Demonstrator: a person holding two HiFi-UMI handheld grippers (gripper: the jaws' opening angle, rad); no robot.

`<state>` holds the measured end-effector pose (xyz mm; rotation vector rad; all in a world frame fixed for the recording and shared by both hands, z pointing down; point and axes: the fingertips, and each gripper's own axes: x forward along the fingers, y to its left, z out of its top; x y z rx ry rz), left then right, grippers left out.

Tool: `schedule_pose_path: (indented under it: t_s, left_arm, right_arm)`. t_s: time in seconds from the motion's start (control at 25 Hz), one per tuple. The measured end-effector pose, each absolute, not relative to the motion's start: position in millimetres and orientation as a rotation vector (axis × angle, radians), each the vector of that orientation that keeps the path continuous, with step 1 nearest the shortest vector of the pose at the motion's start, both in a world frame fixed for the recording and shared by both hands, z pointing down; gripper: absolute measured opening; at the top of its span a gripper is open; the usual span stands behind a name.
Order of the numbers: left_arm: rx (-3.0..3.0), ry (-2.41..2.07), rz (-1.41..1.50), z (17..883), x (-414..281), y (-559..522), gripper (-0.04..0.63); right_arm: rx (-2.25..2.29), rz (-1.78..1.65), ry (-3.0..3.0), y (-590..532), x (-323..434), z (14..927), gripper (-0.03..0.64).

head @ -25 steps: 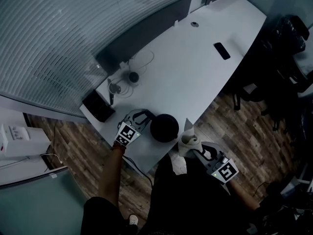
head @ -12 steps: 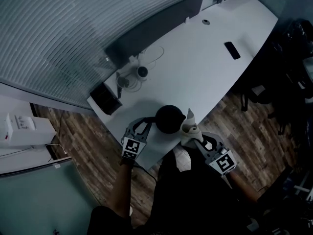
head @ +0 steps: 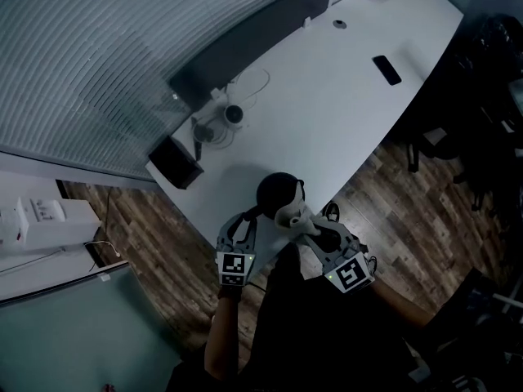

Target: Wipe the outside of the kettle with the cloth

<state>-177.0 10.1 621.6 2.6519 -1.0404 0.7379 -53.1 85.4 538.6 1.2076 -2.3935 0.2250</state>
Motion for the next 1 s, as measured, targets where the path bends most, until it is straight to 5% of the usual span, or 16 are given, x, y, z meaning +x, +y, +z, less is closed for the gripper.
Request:
schedule_pose_path:
  t_s: [1.0]
  left_arm:
    - [2.630,-0.997,0.827,622,-175,24,0.105]
  right_arm:
    - [1.126,0.505,-2.160,79,-95,685,0.078]
